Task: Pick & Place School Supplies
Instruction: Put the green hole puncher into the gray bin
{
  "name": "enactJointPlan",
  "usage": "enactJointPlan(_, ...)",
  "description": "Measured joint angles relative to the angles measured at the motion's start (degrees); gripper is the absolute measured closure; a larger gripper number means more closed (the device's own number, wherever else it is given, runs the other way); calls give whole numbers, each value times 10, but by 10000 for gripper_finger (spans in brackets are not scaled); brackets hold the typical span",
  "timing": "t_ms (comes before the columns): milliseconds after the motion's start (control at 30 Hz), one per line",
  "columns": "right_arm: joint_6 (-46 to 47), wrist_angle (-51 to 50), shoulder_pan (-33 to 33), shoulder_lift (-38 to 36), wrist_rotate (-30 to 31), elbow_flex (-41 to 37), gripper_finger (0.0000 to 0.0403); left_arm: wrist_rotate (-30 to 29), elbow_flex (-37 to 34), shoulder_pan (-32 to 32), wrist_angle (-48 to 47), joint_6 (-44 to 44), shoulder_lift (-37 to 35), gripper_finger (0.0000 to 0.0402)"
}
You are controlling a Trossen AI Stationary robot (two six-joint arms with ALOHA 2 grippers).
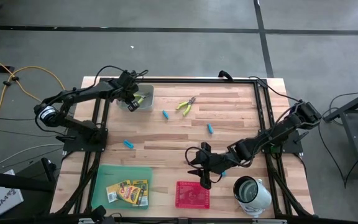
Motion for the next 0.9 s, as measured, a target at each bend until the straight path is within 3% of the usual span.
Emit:
enactJointPlan(233,2,0,0,0,0,0,250,0,0,0,-13,2,0,313)
enactJointPlan(600,2,0,0,0,0,0,250,-4,0,0,-15,5,-3,308)
enactJointPlan(900,0,1,-1,0,2,0,250,-4,0,-38,-13,19,-64,307)
